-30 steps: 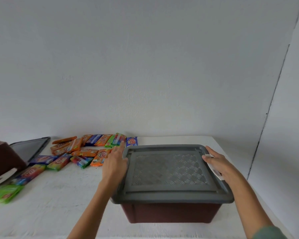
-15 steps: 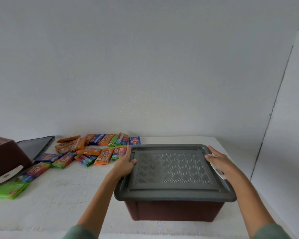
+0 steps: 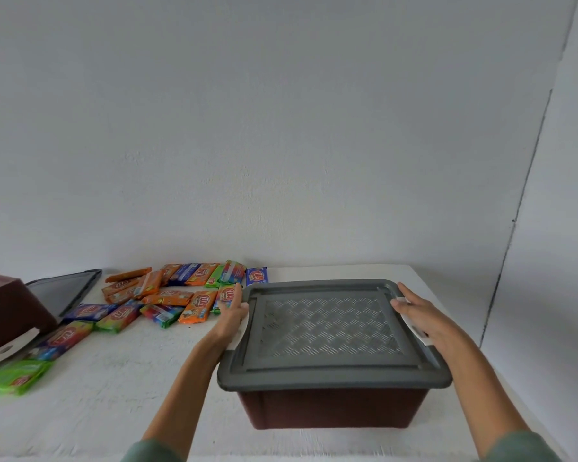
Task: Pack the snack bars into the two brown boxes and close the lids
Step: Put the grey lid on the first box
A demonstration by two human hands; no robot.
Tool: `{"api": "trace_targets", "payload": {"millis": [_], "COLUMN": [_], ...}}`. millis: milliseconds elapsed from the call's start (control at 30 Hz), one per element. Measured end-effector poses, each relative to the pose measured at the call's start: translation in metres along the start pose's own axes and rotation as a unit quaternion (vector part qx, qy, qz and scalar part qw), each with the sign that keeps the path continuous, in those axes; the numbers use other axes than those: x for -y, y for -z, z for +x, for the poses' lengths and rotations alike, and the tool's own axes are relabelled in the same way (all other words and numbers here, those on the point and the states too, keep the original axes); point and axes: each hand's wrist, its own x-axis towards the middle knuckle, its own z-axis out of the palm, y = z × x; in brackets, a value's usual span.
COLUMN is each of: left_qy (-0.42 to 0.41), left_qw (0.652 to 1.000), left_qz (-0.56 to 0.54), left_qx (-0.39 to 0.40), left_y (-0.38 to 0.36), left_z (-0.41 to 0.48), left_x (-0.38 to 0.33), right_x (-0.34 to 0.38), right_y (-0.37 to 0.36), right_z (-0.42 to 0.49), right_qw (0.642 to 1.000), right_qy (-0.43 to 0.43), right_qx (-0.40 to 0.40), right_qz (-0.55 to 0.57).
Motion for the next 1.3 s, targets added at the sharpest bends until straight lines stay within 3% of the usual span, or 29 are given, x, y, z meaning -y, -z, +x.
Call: {"api": "trace_targets", "payload": {"millis": [67, 133, 500, 1000, 1167, 1300], "left_qy": [0.017, 0.011, -0.021, -0.057, -0.032, -0.055], "left_qw": [0.996, 0.994, 0.997, 0.985, 0.964, 0.923], "left_qz": [-0.092, -0.106, 0.070, 0.160, 0.264, 0.379], "left_qx": [0.002, 0.007, 0.022, 0.031, 0.016, 0.020], "left_y": [-0.002, -0.003, -0.004, -0.007, -0.010, -0.015], "left_z": [-0.003, -0.002, 0.005, 0.041, 0.074, 0.119], "left_x": [0.001, 0.002, 0.002, 0.014, 0.011, 0.000], "right_x": [-0.001, -0.003, -0.008, -0.008, 0.003, 0.021], "right_y": [0.001, 0.002, 0.004, 0.001, -0.004, -0.018], "right_z": [0.002, 0.004, 0.020, 0.038, 0.069, 0.102], "right_qw": [1.000, 1.000, 0.999, 0.997, 0.985, 0.927], "right_qy": [-0.010, -0.018, -0.018, 0.030, 0.088, 0.073], "right_qx": [-0.003, -0.007, -0.026, -0.075, -0.040, -0.012], "right_qz": [0.011, 0.013, 0.029, 0.015, -0.144, -0.367]}}
